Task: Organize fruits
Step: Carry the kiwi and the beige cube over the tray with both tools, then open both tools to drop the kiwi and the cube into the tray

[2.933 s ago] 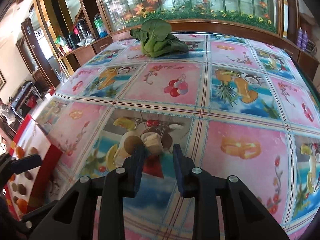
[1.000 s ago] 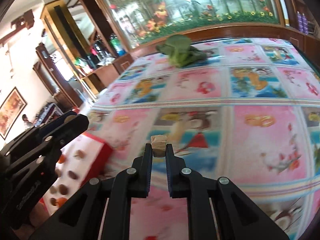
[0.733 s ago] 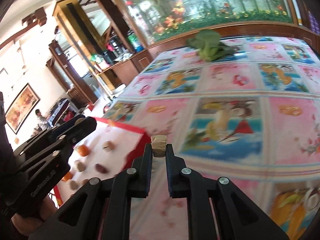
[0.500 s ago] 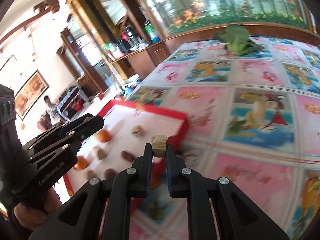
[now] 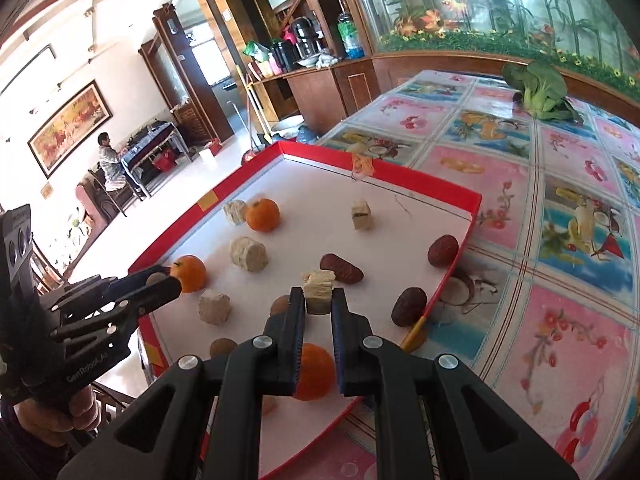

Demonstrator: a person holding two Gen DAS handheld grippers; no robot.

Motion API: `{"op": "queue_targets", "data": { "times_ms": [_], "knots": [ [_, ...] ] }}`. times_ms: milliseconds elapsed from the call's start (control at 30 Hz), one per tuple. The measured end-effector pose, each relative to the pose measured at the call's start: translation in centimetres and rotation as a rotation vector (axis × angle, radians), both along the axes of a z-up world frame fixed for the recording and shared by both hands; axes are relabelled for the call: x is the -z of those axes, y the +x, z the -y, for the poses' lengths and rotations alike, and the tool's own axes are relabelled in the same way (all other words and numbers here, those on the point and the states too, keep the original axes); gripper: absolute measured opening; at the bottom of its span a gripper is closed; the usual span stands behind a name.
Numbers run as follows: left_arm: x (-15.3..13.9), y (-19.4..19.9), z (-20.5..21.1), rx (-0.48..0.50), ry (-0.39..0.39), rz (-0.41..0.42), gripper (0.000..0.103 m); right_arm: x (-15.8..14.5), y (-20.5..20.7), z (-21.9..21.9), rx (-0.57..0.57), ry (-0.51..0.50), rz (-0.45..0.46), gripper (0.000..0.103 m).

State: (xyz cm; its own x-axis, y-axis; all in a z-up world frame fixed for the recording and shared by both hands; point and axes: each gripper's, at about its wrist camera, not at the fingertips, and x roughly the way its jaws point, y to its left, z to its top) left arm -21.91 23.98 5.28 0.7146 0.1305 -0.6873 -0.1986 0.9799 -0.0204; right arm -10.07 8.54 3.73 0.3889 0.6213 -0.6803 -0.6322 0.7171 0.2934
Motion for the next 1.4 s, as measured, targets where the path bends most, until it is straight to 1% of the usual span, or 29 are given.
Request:
{"op": "queue_targets", "data": {
  "times_ms": [100,300,467,667,900,933,967,1033,1067,1100,1133,1167,1200,1267,1300,1333,1400],
  "knots": [
    [0.8,-0.4,-0.6,-0.003,-0.023,-0.019,0.026,0.2,0.2,0.1,0.018,-0.005,-0.001,0.011],
    [1.4,-0.2,-0.1,0.021,-0.024,-0.04,0.026,0.6,0.3,0.2,0.049,-0.028,0.009,0.011],
    [1.6,-0.4,-0.3,0.015,-0.03,-0.052,0.026,1.0,0.6,-0.2,0.028,-0.03,-0.019,0.011],
    [1.7,-0.2,-0.5,0.014,-0.031,-0.058,0.026,1.7,0.6,-0.9,0.006,-0.067,-0.048,0.01],
    [1.6,0.4,-0.4,0.015,-0.03,-0.06,0.026,1.7,0.4,-1.1,0.0,-0.083,-0.041,0.012],
    [1.6,0.5,-0.3,0.012,-0.029,-0.062,0.026,1.7,0.4,-1.0,0.002,-0.085,-0.037,0.014],
    [1.6,0.5,-0.2,0.013,-0.027,-0.064,0.026,1.6,0.2,-0.9,0.004,-0.096,-0.024,0.023],
    [1.6,0.7,-0.1,0.007,-0.023,-0.071,0.027,1.3,0.0,-0.8,0.001,-0.1,-0.002,0.032],
    [1.5,0.7,0.0,0.004,-0.022,-0.073,0.03,1.0,-0.2,-0.7,-0.002,-0.094,0.006,0.039],
    [1.3,0.6,0.1,0.001,-0.021,-0.069,0.042,0.8,-0.3,-0.5,-0.001,-0.089,0.014,0.044],
    [1.2,0.5,0.2,-0.004,-0.017,-0.063,0.059,0.5,-0.5,-0.3,0.003,-0.084,0.026,0.053],
    [0.9,0.3,0.4,-0.014,-0.009,-0.051,0.066,0.2,-0.7,0.0,0.006,-0.075,0.044,0.058],
    [0.5,0.0,0.5,-0.023,0.001,-0.031,0.076,-0.1,-0.9,0.4,0.011,-0.066,0.059,0.059],
    [-0.4,-0.4,0.9,-0.026,0.012,0.009,0.077,-0.7,-1.1,1.1,0.023,-0.056,0.076,0.059],
    [-1.0,-0.6,1.2,-0.028,0.021,0.027,0.082,-1.1,-1.2,1.5,0.031,-0.052,0.082,0.059],
    [-1.5,-0.7,1.5,-0.036,0.028,0.039,0.092,-1.4,-1.3,1.8,0.04,-0.046,0.088,0.059],
    [-2.3,-1.1,1.8,-0.048,0.031,0.069,0.1,-2.2,-1.7,2.7,0.065,-0.023,0.106,0.061]
  ]
}}
